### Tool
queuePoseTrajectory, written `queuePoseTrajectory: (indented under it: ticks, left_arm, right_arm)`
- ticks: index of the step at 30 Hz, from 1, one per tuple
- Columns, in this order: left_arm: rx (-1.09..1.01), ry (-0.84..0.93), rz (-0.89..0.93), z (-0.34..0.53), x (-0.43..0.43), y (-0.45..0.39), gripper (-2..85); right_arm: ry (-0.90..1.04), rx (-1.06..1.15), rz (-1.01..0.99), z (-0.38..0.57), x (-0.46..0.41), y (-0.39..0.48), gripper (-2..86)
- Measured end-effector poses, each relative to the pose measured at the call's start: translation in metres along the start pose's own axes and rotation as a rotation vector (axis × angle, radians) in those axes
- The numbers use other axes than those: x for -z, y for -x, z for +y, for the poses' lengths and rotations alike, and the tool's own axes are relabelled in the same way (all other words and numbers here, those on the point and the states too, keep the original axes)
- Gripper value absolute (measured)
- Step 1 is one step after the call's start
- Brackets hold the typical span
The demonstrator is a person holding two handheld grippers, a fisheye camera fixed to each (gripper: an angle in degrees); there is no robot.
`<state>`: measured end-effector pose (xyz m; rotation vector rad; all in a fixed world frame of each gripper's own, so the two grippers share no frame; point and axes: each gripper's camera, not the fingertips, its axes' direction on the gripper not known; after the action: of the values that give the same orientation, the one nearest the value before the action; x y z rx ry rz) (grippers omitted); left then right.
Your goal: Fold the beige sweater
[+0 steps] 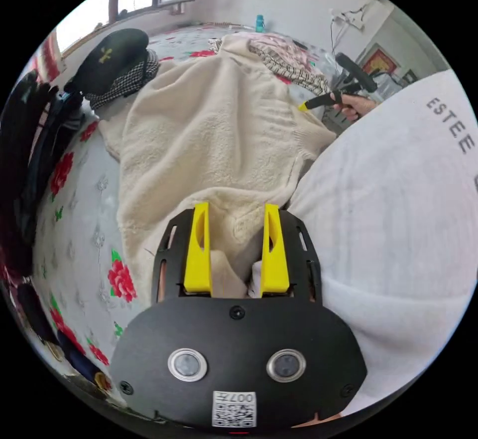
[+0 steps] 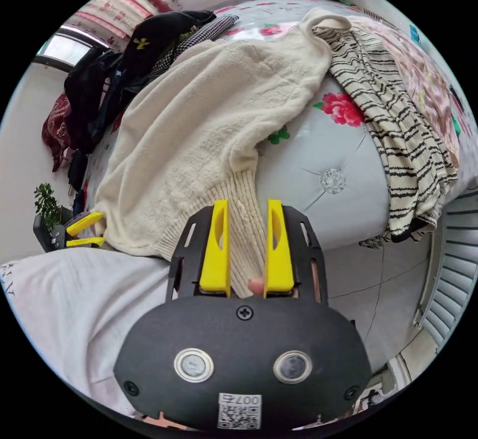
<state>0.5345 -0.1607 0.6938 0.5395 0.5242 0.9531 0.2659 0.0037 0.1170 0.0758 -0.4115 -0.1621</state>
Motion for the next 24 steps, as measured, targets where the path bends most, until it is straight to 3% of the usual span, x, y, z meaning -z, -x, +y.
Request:
queuePoseTrajectory:
  ticks: [5, 6, 14, 19, 24]
  left_arm:
    - [-0.223, 0.162, -0.199, -0.02, -0.057, -0.059, 16.2]
    - [-0.233, 0.129, -0.203, -0.017, -0.057, -0.067, 15.9]
    - [-0.021, -0.004, -0.114, 0.003, 0.0, -0.067, 11.6]
    - [-0.084, 0.029, -0.299, 0.017, 0.045, -0.127, 11.7]
    - [-0.064, 0.066, -0.396, -0.022, 0.036, -0.187, 11.2]
  right_arm:
    - [0.047, 0.113, -0.078, -0.015, 0.007, 0.039, 9.9]
    - [0.039, 0.14, -0.062, -0.017, 0.016, 0.046, 9.8]
    - [-0.046, 0.157, 0.037, -0.069, 0.074, 0.043, 9.1]
    - [0.036, 0.369, 0.22, -0.101, 0.068, 0.059, 9.5]
    - [0.102, 0.42, 0.013, -0.142, 0.061, 0.053, 9.9]
